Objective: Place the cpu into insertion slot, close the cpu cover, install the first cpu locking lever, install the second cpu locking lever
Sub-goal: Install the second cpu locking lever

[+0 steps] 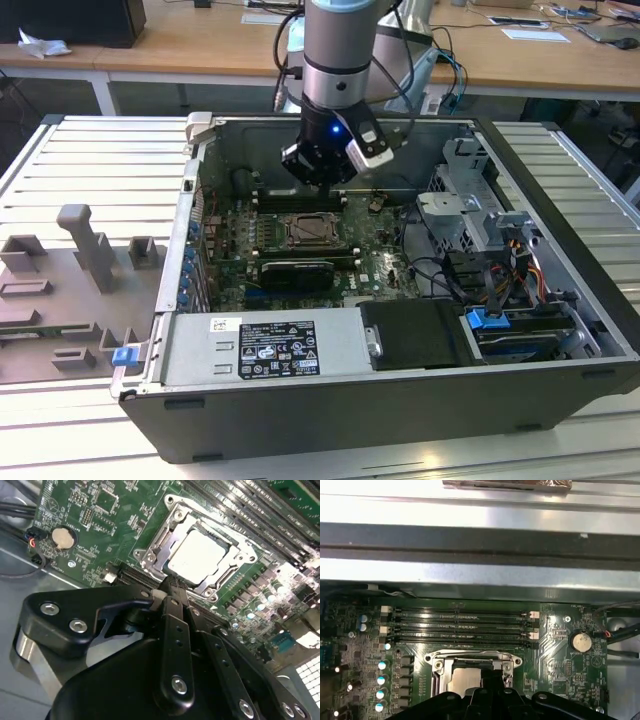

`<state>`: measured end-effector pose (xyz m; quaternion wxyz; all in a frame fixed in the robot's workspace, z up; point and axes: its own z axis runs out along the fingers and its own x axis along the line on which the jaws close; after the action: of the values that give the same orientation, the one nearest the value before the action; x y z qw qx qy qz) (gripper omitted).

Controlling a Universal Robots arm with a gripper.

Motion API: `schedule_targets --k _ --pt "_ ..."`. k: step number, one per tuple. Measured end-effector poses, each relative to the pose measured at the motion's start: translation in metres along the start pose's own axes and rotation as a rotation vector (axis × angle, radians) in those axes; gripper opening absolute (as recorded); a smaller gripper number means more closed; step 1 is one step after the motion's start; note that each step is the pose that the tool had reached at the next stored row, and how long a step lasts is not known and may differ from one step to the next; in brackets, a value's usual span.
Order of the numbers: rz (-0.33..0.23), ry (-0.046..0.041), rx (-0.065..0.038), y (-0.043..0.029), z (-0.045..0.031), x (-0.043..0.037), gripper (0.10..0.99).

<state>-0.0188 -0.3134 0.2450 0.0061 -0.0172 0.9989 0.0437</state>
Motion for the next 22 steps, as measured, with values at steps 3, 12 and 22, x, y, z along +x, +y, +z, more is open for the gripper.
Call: schedule_targets --k 3,12,22 --pt "0.000 0.0000 0.000 -0.0176 -0.0015 0.0006 0.106" --pt "0.000 0.0000 -0.001 -0.0493 -0.0042 0.0017 0.106" --pt "0.000 -0.0008 -0.027 -0.0670 -0.0057 0.0038 0.106"
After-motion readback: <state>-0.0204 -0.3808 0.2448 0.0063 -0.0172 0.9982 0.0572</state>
